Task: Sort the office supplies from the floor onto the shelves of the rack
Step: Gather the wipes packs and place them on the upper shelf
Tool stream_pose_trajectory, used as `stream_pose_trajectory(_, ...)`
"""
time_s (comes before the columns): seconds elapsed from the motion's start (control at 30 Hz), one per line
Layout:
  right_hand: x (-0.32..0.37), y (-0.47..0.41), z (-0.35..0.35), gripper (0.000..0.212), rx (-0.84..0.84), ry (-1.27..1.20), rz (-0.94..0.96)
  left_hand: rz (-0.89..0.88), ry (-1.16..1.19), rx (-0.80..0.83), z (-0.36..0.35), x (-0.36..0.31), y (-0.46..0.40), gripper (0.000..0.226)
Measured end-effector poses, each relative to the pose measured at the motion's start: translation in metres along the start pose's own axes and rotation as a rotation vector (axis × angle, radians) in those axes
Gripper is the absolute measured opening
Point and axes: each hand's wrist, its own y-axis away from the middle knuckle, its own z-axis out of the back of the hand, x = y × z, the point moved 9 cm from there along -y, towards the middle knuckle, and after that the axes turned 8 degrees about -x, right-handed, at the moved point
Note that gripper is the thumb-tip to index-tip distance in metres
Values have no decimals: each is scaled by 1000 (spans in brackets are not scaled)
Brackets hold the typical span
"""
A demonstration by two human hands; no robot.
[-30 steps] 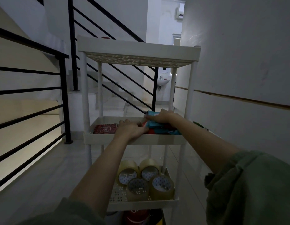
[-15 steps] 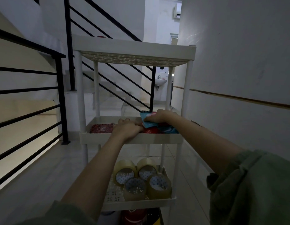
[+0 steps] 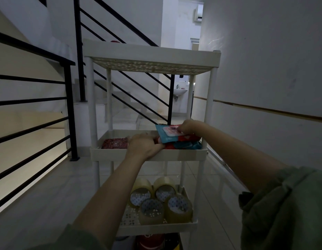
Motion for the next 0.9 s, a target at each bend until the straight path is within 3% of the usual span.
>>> stream_pose_trajectory(0.13, -2, 7, 3, 46, 51, -5, -34, -112, -94, 62, -1, -10, -4, 50)
stream_pose_trajectory(0.23, -4, 13, 1, 58, 112, -85, -69, -63, -71, 202, -12, -6, -9, 60)
stream_pose_trajectory(0.37, -10, 9, 0, 59, 85, -204, -94, 68, 232, 256, -14, -1, -9, 68)
stream_pose_trajectory(0.47, -10, 8, -5, 58, 120, -249, -102, 198, 454, 222, -6, -1, -6, 102)
stream_pose_trajectory(0.5, -11, 8, -5, 58, 120, -252, -107, 221, 495, 224, -7, -2, -6, 103)
stream_pose_trajectory(0.67, -13, 5, -9, 61, 144, -313, -119, 194, 495, 250, -20, 2, -8, 52)
stream_pose_trajectory(0.9, -12, 7, -7, 60, 109, -198, -68, 193, 436, 237, -20, 4, -10, 43)
